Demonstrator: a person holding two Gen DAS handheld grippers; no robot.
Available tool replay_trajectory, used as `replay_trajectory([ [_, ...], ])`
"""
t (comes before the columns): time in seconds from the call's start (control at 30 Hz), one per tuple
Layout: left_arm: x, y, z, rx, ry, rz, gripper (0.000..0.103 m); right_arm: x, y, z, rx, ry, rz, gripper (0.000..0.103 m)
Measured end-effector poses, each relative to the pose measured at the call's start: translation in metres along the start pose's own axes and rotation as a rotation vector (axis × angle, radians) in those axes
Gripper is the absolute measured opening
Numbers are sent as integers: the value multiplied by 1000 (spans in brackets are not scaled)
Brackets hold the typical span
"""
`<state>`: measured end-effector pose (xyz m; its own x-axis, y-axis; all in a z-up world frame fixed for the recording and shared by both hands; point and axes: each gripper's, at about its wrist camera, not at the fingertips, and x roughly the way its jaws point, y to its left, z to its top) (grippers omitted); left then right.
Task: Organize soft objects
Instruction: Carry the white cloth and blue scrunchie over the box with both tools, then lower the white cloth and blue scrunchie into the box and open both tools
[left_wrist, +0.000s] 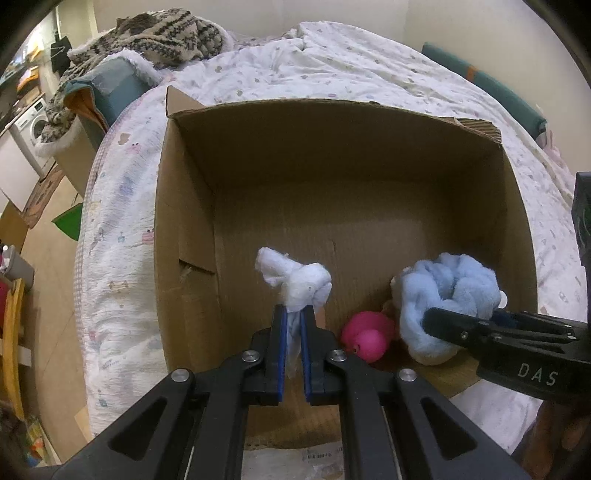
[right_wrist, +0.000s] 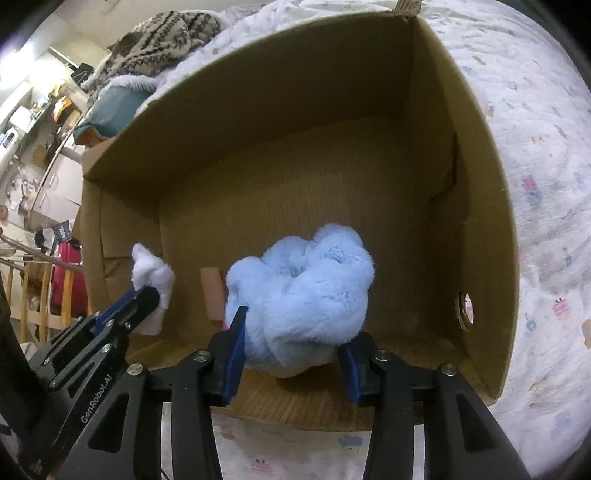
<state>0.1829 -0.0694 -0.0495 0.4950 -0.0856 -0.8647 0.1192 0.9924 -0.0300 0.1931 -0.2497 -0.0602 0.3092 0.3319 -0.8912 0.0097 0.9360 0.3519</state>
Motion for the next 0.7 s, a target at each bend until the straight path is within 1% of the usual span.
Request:
replay_trajectory([
  [0.13, 0, 1, -1, -11, -5, -10, 7, -1, 0, 1, -1, 0, -3, 49],
  [0.23, -2, 0, -2, 6, -18, -5, 8, -3, 1, 1, 5, -5, -4, 57],
  [0.3, -4, -2, -2, 13, -20, -15, 8, -4, 1, 2, 4, -13, -2, 59],
  [0.37, -4, -4, -4, 24, -18, -24, 9, -7, 1, 3, -2, -28, -8, 67],
  [0.47, -4, -6, -3, 30, -14, -23, 15, -13, 3, 4, -15, -64, -23, 68],
  [0.5, -5, -6, -3, 29, -14, -20, 19, -15, 3, 5, -15, -73, -25, 70],
  [0.57, -7, -5, -3, 19, -20, -23, 29, -21, 2, 6, -7, -104, -22, 80],
  [0.6, -8, -4, -2, 11, -23, -33, 43, -25, 0, 7, 0, -125, -23, 82],
  [0.63, -10, -3, -2, 1, -27, -44, 64, -27, -1, 8, 7, -139, -24, 85],
  [0.67, -13, -2, -2, -7, -36, -49, 71, -30, -3, 9, 17, -153, -24, 89],
  [0.7, -15, -2, -2, -11, -47, -47, 74, -33, -6, 10, 28, -168, -19, 90],
])
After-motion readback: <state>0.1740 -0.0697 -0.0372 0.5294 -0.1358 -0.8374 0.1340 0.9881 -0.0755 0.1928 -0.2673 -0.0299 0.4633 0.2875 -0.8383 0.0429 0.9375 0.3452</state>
